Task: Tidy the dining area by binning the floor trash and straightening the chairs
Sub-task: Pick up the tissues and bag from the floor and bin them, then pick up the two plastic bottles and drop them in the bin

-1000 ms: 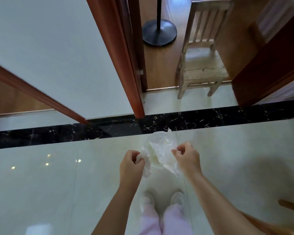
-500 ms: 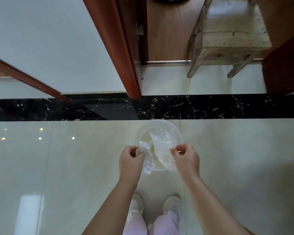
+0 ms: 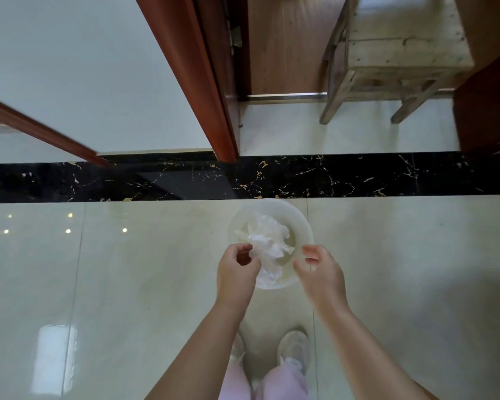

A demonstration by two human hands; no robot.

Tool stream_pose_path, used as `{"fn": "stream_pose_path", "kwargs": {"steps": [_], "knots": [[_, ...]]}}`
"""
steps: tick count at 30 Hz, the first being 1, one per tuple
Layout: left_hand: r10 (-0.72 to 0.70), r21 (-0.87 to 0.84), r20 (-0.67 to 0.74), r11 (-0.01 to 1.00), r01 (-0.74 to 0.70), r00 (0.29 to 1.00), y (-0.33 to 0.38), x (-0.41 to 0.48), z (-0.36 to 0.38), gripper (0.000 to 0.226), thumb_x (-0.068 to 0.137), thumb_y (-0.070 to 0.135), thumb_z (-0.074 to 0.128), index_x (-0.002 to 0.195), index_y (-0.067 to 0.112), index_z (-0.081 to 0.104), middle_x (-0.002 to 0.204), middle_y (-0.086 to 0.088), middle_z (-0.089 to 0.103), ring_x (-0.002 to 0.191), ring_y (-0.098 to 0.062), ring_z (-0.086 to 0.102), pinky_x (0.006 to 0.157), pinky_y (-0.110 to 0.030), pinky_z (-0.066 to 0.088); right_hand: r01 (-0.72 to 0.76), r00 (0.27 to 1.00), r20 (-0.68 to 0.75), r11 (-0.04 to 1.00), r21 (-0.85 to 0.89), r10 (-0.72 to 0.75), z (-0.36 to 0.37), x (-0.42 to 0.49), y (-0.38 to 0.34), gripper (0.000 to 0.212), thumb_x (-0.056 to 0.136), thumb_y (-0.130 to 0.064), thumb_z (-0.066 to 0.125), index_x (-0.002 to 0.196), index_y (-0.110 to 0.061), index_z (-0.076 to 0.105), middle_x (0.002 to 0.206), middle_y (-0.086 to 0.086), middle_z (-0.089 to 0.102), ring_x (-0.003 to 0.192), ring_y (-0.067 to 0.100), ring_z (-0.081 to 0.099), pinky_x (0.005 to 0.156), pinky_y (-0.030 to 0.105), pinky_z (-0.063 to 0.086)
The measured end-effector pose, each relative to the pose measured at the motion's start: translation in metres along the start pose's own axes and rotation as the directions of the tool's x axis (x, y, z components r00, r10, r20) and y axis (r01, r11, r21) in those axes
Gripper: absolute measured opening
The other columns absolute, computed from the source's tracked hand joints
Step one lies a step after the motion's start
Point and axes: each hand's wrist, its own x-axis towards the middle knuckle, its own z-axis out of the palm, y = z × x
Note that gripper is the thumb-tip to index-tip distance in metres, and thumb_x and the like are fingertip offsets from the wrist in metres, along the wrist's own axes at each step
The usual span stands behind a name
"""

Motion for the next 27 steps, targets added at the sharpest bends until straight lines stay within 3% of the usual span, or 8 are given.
{"fn": "stream_pose_path", "kwargs": {"steps": [3, 7, 11, 14, 17, 20, 24, 27], "knots": [[-0.046, 0.010, 0.030, 0.999, 0.045, 0.999, 0.006, -0.001, 0.005, 0.034, 0.084, 0.006, 0.057, 0.117, 0.013, 0.053, 0.106, -0.002, 0.058, 0.089, -0.009, 0.056, 0.068, -0.017, 0.042, 0.001, 1.000, -0.009, 1.000, -0.014, -0.001, -0.007, -0.002, 0.000, 0.023, 0.085, -0.011, 0.059, 0.108, -0.012, 0.056, 0.105, -0.002, 0.057, 0.097, 0.012, 0.050, 0.077, 0.021, 0.035], [-0.120, 0.074, 0.030, 0.990, 0.117, 0.992, 0.009, -0.006, 0.004, 0.045, 0.085, 0.009, 0.058, 0.128, 0.012, 0.047, 0.121, -0.006, 0.054, 0.102, -0.015, 0.052, 0.078, -0.025, 0.037, 0.040, 0.999, -0.024, 0.998, -0.058, -0.041, -0.018, -0.005, -0.004, 0.027, 0.086, -0.011, 0.058, 0.113, -0.013, 0.055, 0.112, -0.001, 0.057, 0.098, 0.009, 0.048, 0.078, 0.020, 0.034], [-0.033, 0.195, 0.050, 0.980, 0.023, 0.998, 0.019, -0.022, -0.001, 0.043, 0.086, 0.015, 0.057, 0.128, 0.013, 0.047, 0.125, -0.005, 0.054, 0.108, -0.014, 0.052, 0.088, -0.028, 0.042, 0.101, 0.994, -0.036, 0.987, -0.122, -0.106, -0.032, -0.013, -0.015, 0.033, 0.087, -0.015, 0.058, 0.119, -0.012, 0.053, 0.118, 0.001, 0.055, 0.100, 0.008, 0.046, 0.079, 0.018, 0.033], [0.092, 0.308, 0.067, 0.945, -0.108, 0.993, 0.036, -0.038, -0.006, 0.043, 0.088, 0.021, 0.055, 0.130, 0.014, 0.046, 0.129, -0.001, 0.052, 0.115, -0.013, 0.048, 0.094, -0.026, 0.038, 0.120, 0.988, -0.074, 0.975, -0.186, -0.136, -0.046, -0.023, -0.026, 0.037, 0.087, -0.019, 0.058, 0.123, -0.011, 0.052, 0.122, 0.004, 0.054, 0.112, 0.016, 0.047, 0.088, 0.023, 0.035], [0.297, 0.467, 0.122, 0.825, -0.318, 0.947, 0.054, -0.055, -0.010, 0.041, 0.089, 0.023, 0.053, 0.129, 0.014, 0.047, 0.130, 0.000, 0.051, 0.120, -0.013, 0.043, 0.094, -0.021, 0.030, 0.164, 0.970, -0.121, 0.939, -0.304, -0.209, -0.061, -0.042, -0.036, 0.038, 0.087, -0.022, 0.058, 0.123, -0.012, 0.053, 0.121, 0.005, 0.056, 0.115, 0.021, 0.046, 0.098, 0.033, 0.032], [0.490, 0.589, 0.237, 0.614, -0.525, 0.839, 0.076, -0.079, -0.013, 0.040, 0.088, 0.028, 0.051, 0.123, 0.009, 0.054, 0.123, -0.005, 0.057, 0.116, -0.021, 0.048, 0.096, -0.026, 0.030, 0.198, 0.945, -0.165, 0.898, -0.392, -0.281, -0.073, -0.069, -0.048, 0.037, 0.086, -0.025, 0.057, 0.120, -0.011, 0.056, 0.119, 0.006, 0.058, 0.113, 0.025, 0.048, 0.100, 0.042, 0.031], [0.619, 0.618, 0.374, 0.389, -0.683, 0.691, 0.106, -0.119, -0.012, 0.049, 0.080, 0.036, 0.041, 0.110, 0.004, 0.063, 0.107, -0.011, 0.066, 0.102, -0.029, 0.059, 0.089, -0.036, 0.039, 0.222, 0.906, -0.223, 0.852, -0.475, -0.360, -0.091, -0.112, -0.067, 0.054, 0.079, -0.043, 0.036, 0.114, -0.009, 0.061, 0.113, 0.009, 0.063, 0.106, 0.030, 0.056, 0.097, 0.059, 0.037], [0.678, 0.603, 0.449, 0.251, -0.757, 0.582, 0.128, -0.150, -0.013, 0.046, 0.080, 0.034, 0.042, 0.106, 0.004, 0.065, 0.105, -0.012, 0.067, 0.103, -0.031, 0.061, 0.091, -0.043, 0.044, 0.208, 0.864, -0.303, 0.832, -0.514, -0.402, -0.109, -0.145, -0.078, 0.048, 0.079, -0.037, 0.039, 0.110, -0.009, 0.063, 0.109, 0.010, 0.066, 0.101, 0.031, 0.059, 0.092, 0.063, 0.037]]}}
